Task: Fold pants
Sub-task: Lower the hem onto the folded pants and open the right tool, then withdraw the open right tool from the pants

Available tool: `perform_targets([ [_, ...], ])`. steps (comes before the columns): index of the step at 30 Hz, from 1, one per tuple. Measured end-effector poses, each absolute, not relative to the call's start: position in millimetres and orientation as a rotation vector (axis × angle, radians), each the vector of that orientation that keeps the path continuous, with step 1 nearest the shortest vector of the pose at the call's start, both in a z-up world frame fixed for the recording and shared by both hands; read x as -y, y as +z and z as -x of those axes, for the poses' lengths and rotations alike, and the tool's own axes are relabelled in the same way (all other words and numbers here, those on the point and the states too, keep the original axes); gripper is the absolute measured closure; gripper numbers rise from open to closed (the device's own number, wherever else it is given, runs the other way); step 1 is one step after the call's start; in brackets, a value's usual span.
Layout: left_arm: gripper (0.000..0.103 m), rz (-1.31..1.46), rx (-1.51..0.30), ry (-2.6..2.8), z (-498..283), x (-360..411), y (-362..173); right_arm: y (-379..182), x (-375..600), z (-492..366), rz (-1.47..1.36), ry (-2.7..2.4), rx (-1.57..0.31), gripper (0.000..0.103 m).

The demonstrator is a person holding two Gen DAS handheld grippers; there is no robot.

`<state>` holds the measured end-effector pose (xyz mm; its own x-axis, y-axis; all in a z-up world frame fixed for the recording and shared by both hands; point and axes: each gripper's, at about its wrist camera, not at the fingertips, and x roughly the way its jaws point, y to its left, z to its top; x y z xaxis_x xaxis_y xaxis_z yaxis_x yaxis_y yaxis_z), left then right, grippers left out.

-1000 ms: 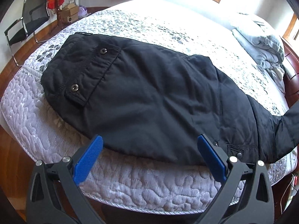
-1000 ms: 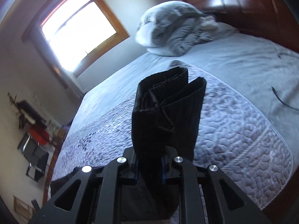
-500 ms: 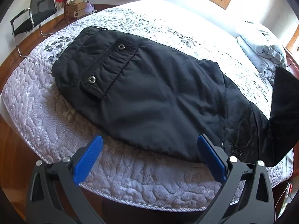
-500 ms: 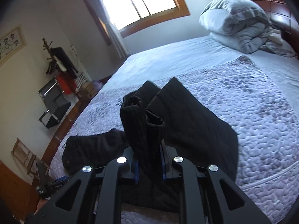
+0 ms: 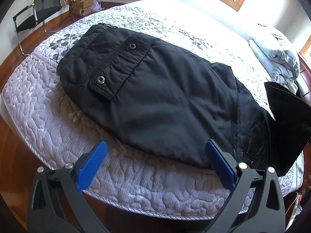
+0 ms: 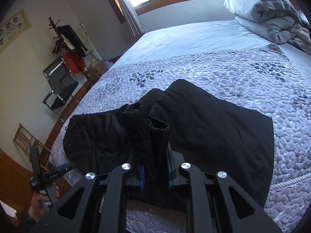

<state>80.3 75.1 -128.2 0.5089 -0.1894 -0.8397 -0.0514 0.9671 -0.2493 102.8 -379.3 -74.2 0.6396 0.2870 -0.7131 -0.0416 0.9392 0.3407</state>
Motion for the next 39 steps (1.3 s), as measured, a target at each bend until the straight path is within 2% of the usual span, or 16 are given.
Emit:
perform_targets([
  [15, 0.003, 0.233, -1.034, -0.079, -81.0, -73.7, -128.8, -127.8, 324.5, -100.7, -0.146, 0.275, -0.994, 0.086],
  [17, 0.003, 0.238, -1.039, -0.078, -80.9, -73.5, -130.7, -138.6, 320.1, -101.5, -0.137, 0.29, -1.02, 0.083],
  [20, 0.003, 0.238, -1.045, -0.08, -81.0, -71.4, -133.5, -156.3, 314.9, -102.0, -0.143, 0.315, -1.052, 0.066],
  [21, 0.003, 0.235, -1.047, -0.08, -81.4, -70.5, -134.4, -159.4, 312.6, -100.5, -0.145, 0.328, -1.061, 0.055],
  [22, 0.003, 0.231, -1.05, -0.081, -81.5, -69.4, -134.9, -159.2, 311.7, -98.9, -0.153, 0.34, -1.062, 0.049],
  [24, 0.003, 0.223, -1.054, -0.083, -81.3, -68.1, -135.2, -150.6, 313.3, -91.8, -0.176, 0.383, -1.044, 0.044],
  [28, 0.003, 0.222, -1.056, -0.084, -82.1, -66.6, -135.4, -116.3, 337.1, -75.1, -0.247, 0.41, -0.926, 0.042],
  [33, 0.003, 0.218, -1.046, -0.097, -83.5, -59.8, -132.3, -81.3, 397.9, -79.0, -0.206, 0.128, -0.821, 0.041],
  [39, 0.003, 0.209, -1.058, -0.112, -82.9, -52.0, -134.5, -108.9, 420.7, -100.1, -0.228, 0.073, -0.893, 0.043],
])
